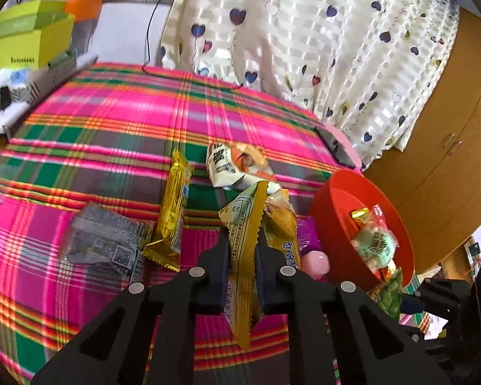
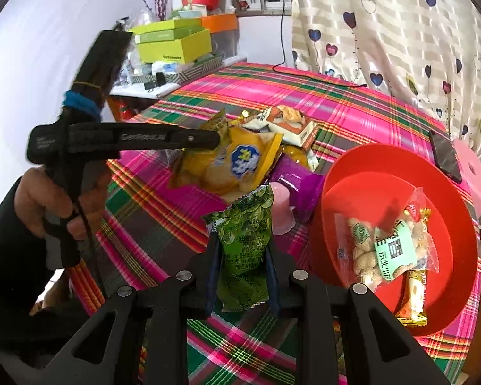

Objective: Organize snacks
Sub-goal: 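Grasp the yellow wafer bar with the left tool while the right tool lifts the green bag, then carry the green bag and yellow wafer bar toward the red basket with both tools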

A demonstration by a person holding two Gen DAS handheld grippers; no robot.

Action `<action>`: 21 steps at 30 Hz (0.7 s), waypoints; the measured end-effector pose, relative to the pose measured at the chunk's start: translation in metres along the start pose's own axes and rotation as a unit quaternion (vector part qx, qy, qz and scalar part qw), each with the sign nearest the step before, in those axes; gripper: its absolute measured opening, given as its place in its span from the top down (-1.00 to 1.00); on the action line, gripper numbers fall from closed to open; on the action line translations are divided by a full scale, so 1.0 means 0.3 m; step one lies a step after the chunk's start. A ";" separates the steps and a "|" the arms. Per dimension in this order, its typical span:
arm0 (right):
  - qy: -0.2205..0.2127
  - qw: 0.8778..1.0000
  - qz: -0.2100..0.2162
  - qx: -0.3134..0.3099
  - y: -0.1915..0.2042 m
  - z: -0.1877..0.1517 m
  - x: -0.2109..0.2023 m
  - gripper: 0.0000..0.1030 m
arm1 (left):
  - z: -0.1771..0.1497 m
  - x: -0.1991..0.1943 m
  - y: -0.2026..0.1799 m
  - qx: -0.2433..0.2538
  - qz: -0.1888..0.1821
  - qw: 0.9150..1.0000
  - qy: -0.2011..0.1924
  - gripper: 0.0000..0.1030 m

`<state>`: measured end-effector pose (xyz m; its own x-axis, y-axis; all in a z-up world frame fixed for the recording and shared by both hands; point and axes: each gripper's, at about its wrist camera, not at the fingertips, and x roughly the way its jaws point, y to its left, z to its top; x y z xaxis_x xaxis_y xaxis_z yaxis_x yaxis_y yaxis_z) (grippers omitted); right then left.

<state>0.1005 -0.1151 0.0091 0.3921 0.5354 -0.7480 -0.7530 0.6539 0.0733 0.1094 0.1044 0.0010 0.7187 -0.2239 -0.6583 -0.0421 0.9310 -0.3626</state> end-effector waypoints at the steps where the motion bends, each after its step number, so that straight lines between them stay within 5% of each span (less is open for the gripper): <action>1: -0.003 1.000 -0.001 0.001 0.000 0.002 -0.008 0.55 | 0.000 -0.017 -0.008 0.001 0.002 1.000 -0.006 0.73; 11: -0.028 1.000 -0.005 -0.006 0.026 0.009 -0.081 0.55 | 0.006 -0.143 -0.059 0.003 0.009 0.999 -0.041 0.73; 21: -0.042 0.999 -0.024 -0.008 0.028 0.012 -0.146 0.55 | 0.011 -0.194 -0.121 -0.017 -0.043 0.998 -0.051 0.73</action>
<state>0.0790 -0.1310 0.0448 0.4708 0.5470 -0.6922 -0.7400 0.6720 0.0277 0.0715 0.0847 0.0547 0.7874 -0.2699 -0.5542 0.0005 0.8994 -0.4372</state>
